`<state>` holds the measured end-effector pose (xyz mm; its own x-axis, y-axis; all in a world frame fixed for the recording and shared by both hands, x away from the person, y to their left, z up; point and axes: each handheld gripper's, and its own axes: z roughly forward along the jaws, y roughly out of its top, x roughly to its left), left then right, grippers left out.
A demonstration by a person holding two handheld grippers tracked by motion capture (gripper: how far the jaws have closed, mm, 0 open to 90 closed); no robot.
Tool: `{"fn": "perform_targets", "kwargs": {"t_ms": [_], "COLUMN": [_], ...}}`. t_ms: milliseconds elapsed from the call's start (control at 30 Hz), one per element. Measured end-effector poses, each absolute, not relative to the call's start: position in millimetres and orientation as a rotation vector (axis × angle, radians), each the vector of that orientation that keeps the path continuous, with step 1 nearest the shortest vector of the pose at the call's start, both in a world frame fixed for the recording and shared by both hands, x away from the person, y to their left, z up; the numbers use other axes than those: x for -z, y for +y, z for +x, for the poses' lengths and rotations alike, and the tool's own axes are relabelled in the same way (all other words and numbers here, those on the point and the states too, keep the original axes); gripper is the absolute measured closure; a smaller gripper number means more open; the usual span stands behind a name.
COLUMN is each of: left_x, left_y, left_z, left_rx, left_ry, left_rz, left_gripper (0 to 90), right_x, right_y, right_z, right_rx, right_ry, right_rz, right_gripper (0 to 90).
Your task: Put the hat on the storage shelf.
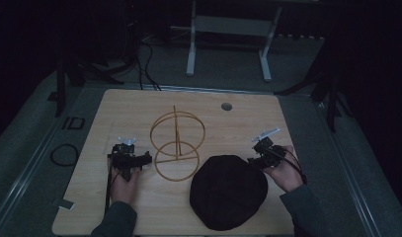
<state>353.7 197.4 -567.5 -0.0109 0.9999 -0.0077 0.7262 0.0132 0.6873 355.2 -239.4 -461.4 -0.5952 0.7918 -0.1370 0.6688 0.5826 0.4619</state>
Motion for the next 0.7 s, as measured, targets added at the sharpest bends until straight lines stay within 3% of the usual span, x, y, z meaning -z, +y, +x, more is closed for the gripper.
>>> {"fn": "perform_targets", "kwargs": {"t_ms": [700], "left_x": [567.5], "left_y": [197.4], "left_z": [353.7], "left_rx": [-0.705], "left_ry": [1.789], "left_rz": [1.765], "left_gripper": [1.2], "right_x": [451.9], "right_y": [-235.2], "right_z": [347.0], "right_rx": [-0.538], "right_ry": [2.567], "right_rz": [1.181], "right_gripper": [44.3]}}
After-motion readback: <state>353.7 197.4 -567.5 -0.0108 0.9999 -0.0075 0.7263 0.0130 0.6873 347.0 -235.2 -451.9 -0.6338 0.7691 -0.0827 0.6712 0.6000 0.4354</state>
